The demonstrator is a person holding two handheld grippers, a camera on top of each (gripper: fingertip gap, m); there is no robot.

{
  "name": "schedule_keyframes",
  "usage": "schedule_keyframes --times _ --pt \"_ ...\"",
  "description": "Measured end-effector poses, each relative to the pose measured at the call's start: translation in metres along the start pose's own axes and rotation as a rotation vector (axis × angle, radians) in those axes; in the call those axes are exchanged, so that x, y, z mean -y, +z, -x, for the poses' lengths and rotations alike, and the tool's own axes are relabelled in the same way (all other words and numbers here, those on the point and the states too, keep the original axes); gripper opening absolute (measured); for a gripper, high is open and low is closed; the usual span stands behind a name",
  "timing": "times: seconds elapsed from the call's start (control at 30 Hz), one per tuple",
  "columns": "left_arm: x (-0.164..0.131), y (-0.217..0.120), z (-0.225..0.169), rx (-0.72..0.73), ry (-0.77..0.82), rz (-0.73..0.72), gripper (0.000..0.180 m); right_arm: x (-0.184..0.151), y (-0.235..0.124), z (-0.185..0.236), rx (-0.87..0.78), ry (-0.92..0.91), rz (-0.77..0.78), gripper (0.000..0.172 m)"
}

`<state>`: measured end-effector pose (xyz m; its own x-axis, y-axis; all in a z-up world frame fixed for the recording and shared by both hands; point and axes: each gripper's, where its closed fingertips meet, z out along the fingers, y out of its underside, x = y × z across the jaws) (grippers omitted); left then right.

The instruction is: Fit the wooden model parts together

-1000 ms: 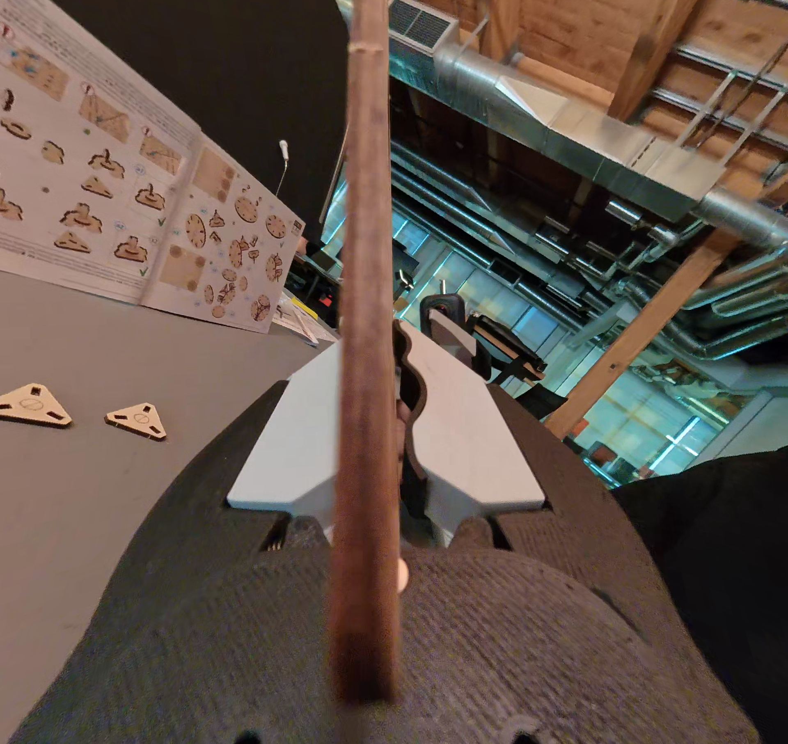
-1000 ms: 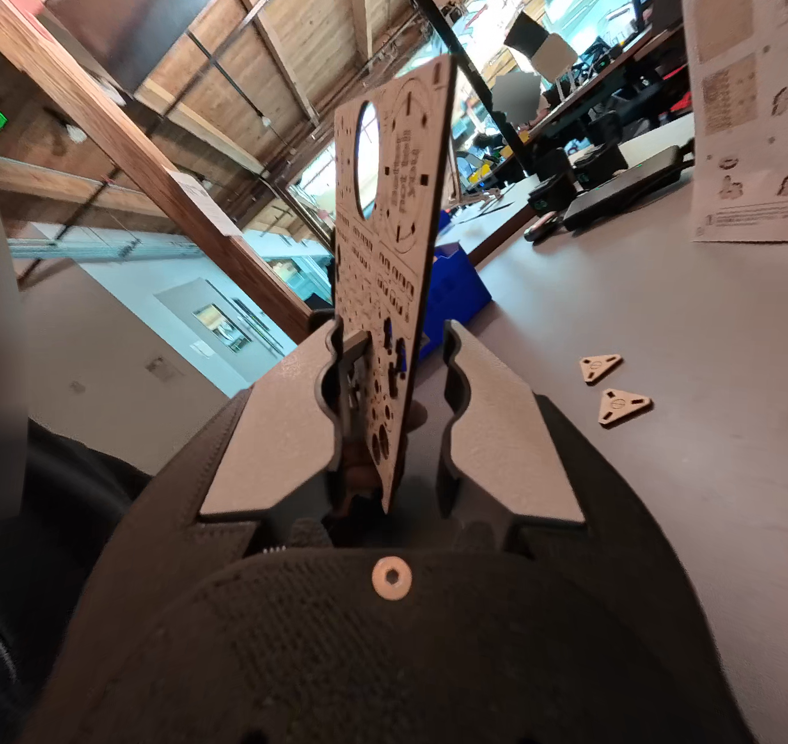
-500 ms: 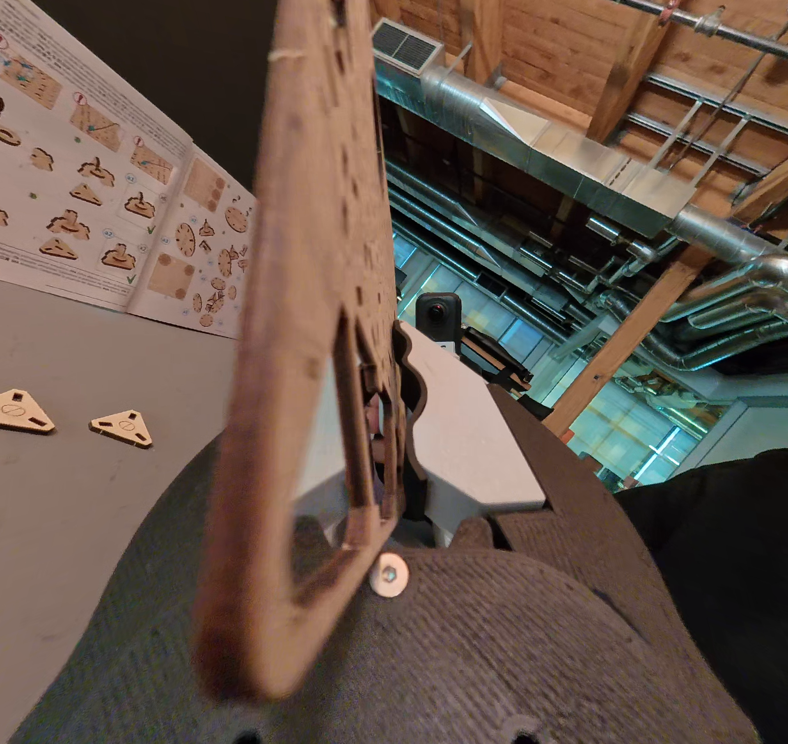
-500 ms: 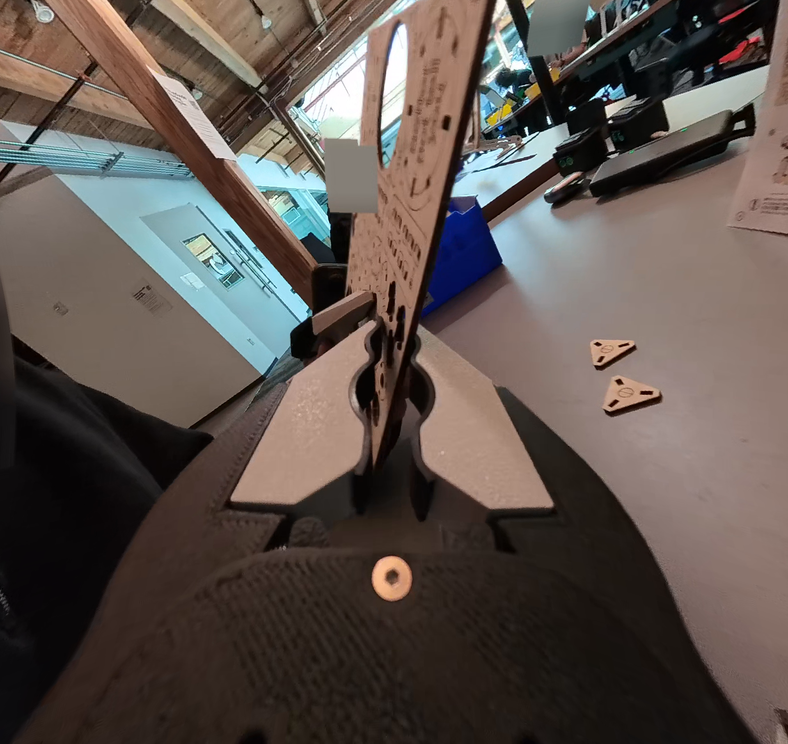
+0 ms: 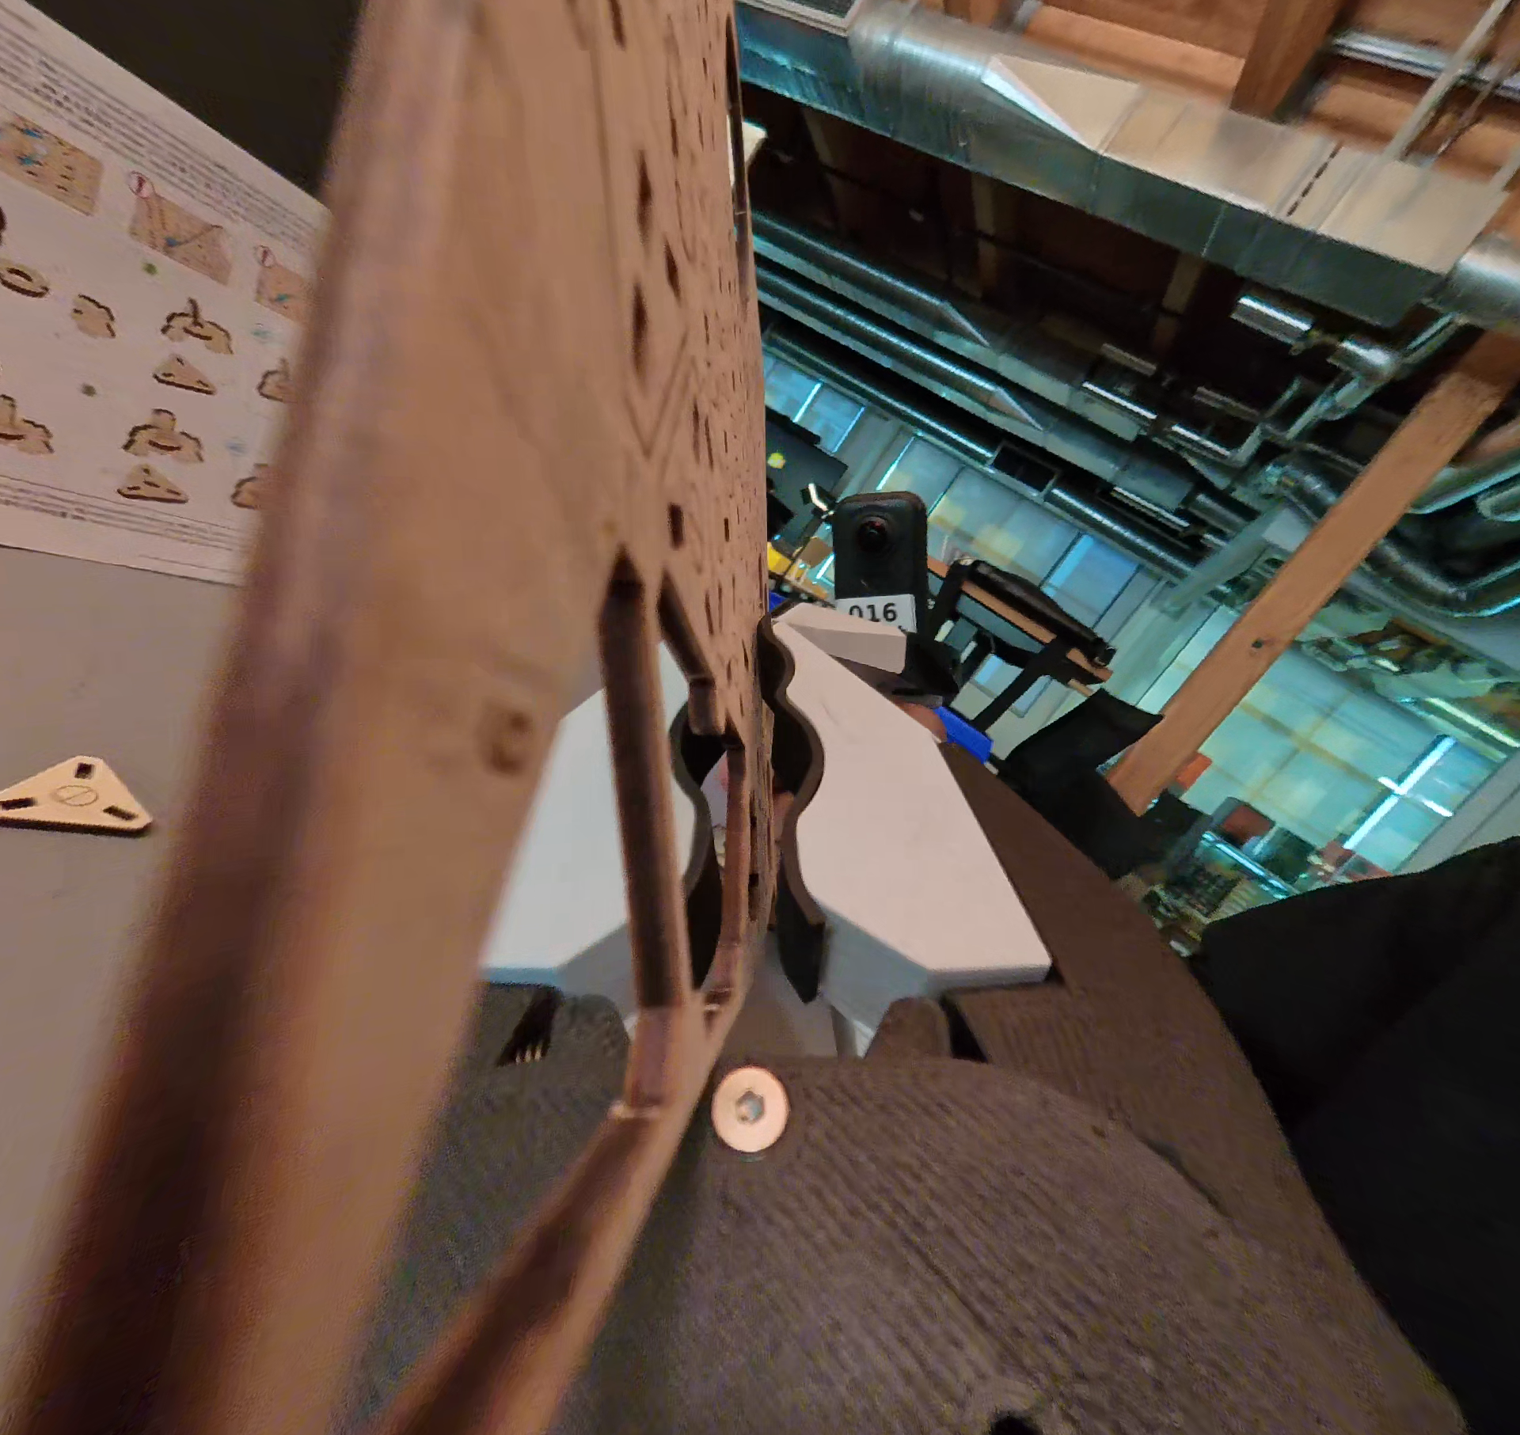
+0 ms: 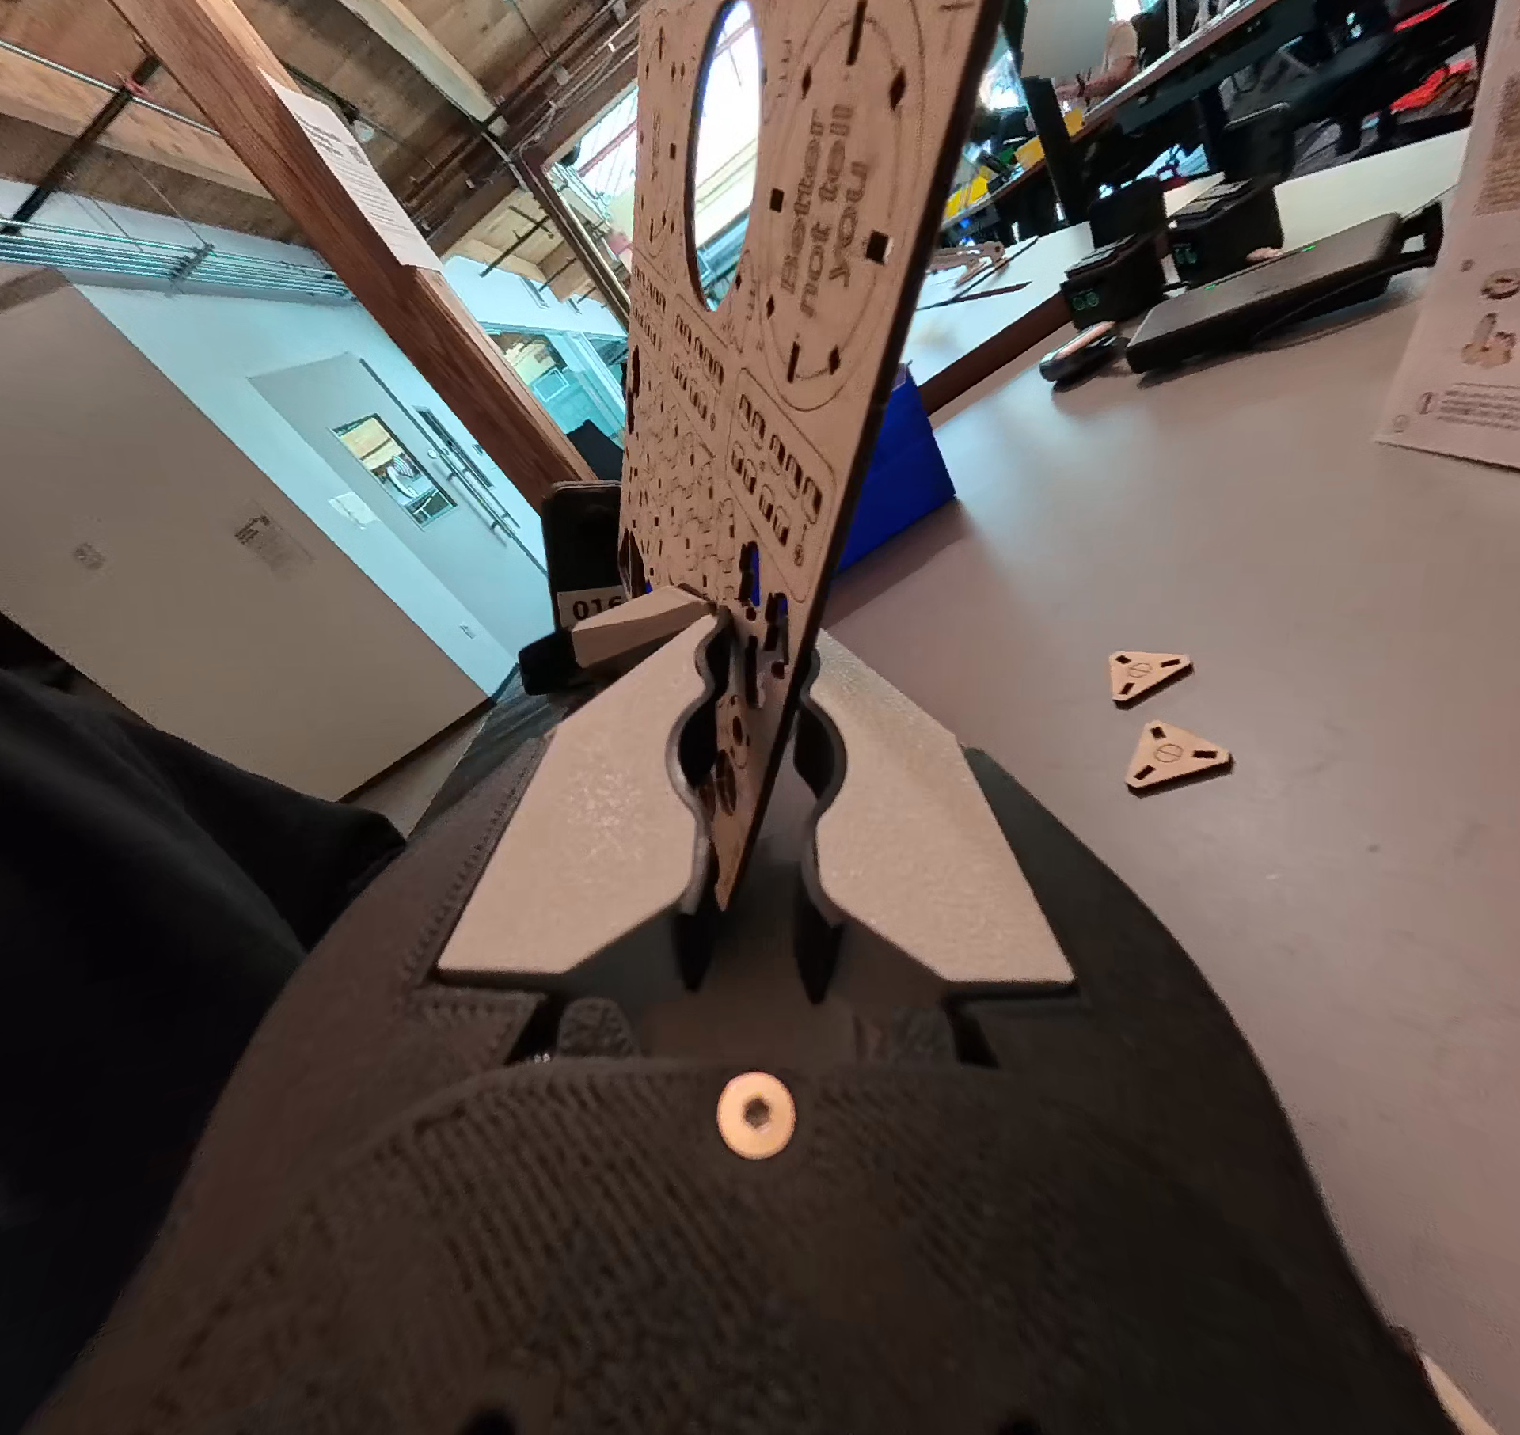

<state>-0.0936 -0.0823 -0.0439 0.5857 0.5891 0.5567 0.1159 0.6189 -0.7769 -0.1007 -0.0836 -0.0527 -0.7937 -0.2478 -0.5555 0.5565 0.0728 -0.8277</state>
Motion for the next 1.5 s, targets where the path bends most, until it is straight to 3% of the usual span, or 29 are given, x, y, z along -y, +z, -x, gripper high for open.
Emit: schedule_keyframes --times 0.43,0.53,0.63,0.77,0.87,1.03,1.23,1.37,1.5 --pt "-0.004 0.002 0.006 0.062 -0.018 0.002 0.002 -0.002 -0.001 -0.007 -0.064 -0.009 -0.004 0.01" --pt "-0.003 0.001 0.008 0.026 -0.116 -0.025 0.002 -0.001 0.0 -0.006 -0.088 -0.04 -0.002 0.008" --pt "-0.003 0.002 0.007 0.054 -0.045 -0.016 0.002 -0.001 0.0 -0.01 -0.132 -0.093 0.011 0.009" --pt "-0.002 0.002 0.008 0.038 -0.097 -0.031 0.002 0.0 0.001 -0.01 -0.12 -0.075 -0.004 0.009" --pt "-0.001 0.002 0.005 0.054 -0.003 -0.017 0.0 0.001 0.002 -0.01 -0.112 -0.043 -0.032 0.014" --pt "0.008 -0.005 0.011 0.029 -0.092 -0.067 0.0 0.006 0.005 -0.001 -0.071 -0.015 -0.047 0.038" --pt "0.017 -0.011 0.009 -0.07 -0.238 -0.13 0.0 0.02 -0.003 0.004 -0.055 -0.088 -0.104 0.041" --pt "0.031 -0.02 0.003 -0.264 -0.475 -0.221 0.0 0.038 -0.017 0.012 -0.002 -0.134 -0.177 0.026" --pt "0.026 -0.016 -0.012 -0.36 -0.502 -0.161 0.0 0.025 -0.014 0.011 -0.094 -0.404 -0.04 0.025"
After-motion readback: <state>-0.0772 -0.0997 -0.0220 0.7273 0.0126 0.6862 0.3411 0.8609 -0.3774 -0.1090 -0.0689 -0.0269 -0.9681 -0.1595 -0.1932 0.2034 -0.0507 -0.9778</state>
